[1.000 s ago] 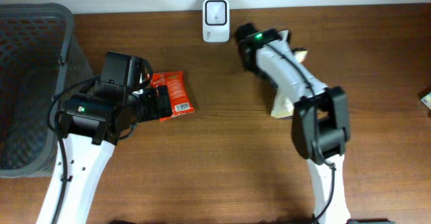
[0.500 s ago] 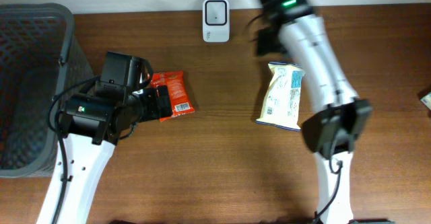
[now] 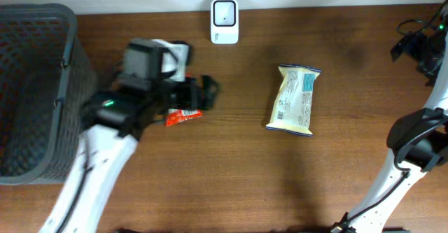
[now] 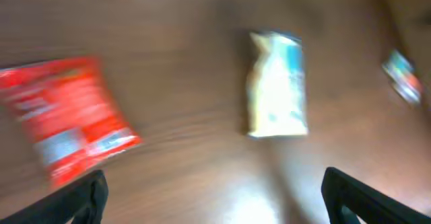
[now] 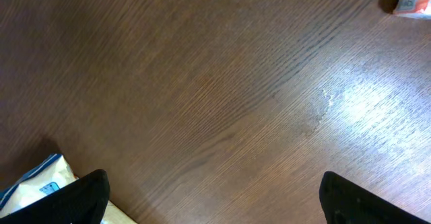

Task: Scan the item barcode

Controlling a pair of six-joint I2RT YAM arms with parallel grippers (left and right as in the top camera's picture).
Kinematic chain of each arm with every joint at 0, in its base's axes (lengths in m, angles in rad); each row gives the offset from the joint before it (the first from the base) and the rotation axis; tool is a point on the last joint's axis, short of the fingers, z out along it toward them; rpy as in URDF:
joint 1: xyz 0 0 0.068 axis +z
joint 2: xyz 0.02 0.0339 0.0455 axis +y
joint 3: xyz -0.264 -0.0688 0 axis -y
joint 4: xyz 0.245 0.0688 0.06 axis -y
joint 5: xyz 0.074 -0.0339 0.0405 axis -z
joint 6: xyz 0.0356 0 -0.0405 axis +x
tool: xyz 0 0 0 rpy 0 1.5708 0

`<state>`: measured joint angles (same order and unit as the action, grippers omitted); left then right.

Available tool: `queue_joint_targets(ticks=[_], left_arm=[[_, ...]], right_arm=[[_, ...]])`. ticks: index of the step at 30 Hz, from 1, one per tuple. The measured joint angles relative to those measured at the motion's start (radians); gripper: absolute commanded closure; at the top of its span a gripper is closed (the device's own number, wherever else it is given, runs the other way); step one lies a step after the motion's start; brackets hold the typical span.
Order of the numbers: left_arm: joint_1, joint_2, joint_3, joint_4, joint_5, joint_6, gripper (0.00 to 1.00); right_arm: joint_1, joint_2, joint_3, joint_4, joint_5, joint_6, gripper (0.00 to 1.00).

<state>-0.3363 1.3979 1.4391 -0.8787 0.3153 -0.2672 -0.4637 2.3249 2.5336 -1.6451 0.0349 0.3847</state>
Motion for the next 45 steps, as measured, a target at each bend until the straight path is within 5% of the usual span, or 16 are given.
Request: queue_joint_targets(ticks=[4, 7, 10, 16, 23, 24, 26, 29, 33, 38, 45], left_arm=[[-0.186, 0.203, -0.001, 0.138, 0.069, 0.093, 0.01], [-0.306, 0.349, -0.001, 0.272, -0.036, 0.116, 0.01], [-0.335, 0.467, -0.001, 0.354, -0.115, 0.018, 0.01], [-0.340, 0.703, -0.001, 0.524, 0.074, -0.166, 0.01], [-0.372, 0.734, -0.001, 0.585, 0.105, -0.251, 0.05], [-0.388, 0.736, -0.001, 0.590, 0.097, -0.254, 0.10], [-0.410, 0.753, -0.001, 0.616, 0.093, -0.256, 0.66], [-0.419, 0.782, 0.001, 0.628, 0.066, -0.261, 0.88], [-0.421, 0.784, 0.026, 0.554, -0.016, -0.219, 1.00], [-0.403, 0.715, 0.120, 0.180, -0.451, -0.061, 1.00], [-0.396, 0.651, 0.179, 0.101, -1.299, 0.226, 1.00]], right_arm=[[-0.014, 0.000, 0.000, 0.002, -0.004, -0.001, 0.01], [-0.013, 0.000, 0.000, 0.002, -0.011, -0.001, 0.02], [-0.014, 0.000, 0.000, 0.002, -0.011, -0.001, 0.01], [-0.014, 0.000, 0.000, 0.000, -0.011, -0.001, 0.01], [-0.014, 0.000, 0.000, 0.000, -0.011, 0.000, 0.02], [-0.014, 0.000, 0.000, 0.000, -0.011, 0.000, 0.01], [-0.014, 0.000, 0.000, 0.000, -0.011, -0.001, 0.01], [-0.013, 0.000, 0.000, 0.000, -0.011, -0.001, 0.02], [-0.014, 0.000, 0.000, 0.000, -0.011, -0.001, 0.01], [-0.014, 0.000, 0.000, 0.000, -0.011, -0.001, 0.02], [-0.014, 0.000, 0.000, 0.000, -0.011, -0.001, 0.02]])
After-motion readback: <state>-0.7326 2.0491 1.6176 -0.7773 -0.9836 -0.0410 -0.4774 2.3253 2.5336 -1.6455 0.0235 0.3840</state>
